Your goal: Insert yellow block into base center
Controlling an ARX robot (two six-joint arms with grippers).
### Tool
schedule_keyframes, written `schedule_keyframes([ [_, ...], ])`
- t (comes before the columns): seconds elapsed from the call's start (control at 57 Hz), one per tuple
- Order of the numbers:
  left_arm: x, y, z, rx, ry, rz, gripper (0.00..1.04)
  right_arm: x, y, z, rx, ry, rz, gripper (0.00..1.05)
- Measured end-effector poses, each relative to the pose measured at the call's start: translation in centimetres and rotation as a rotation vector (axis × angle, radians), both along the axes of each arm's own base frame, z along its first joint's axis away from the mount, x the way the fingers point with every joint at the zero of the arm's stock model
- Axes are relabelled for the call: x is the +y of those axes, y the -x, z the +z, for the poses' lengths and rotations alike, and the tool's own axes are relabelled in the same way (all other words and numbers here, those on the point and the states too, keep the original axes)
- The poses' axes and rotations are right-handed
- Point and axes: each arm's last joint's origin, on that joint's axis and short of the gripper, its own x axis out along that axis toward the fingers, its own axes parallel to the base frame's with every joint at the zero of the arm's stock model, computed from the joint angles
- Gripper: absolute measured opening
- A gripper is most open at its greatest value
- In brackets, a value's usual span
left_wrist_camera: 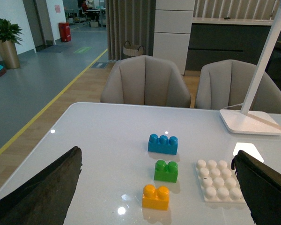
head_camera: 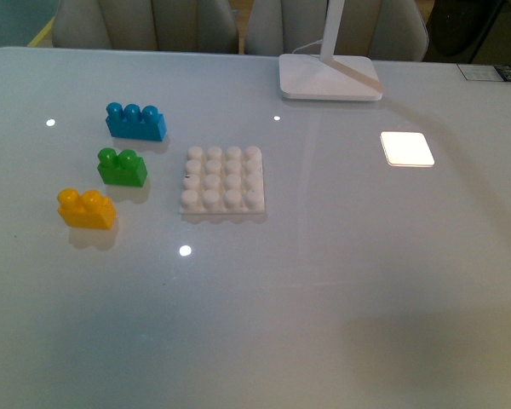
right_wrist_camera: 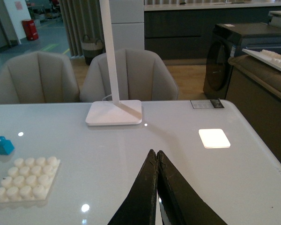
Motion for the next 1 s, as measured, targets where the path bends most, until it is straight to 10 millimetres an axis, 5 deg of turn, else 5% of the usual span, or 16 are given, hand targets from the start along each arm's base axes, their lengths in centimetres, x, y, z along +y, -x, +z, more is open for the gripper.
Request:
schedule_keyframes([
  [1.0,0.0,0.0,0.0,0.0,0.0,0.0,0.97,0.0,3.4,-0.1,-0.003,0.0,0.001,0.02],
])
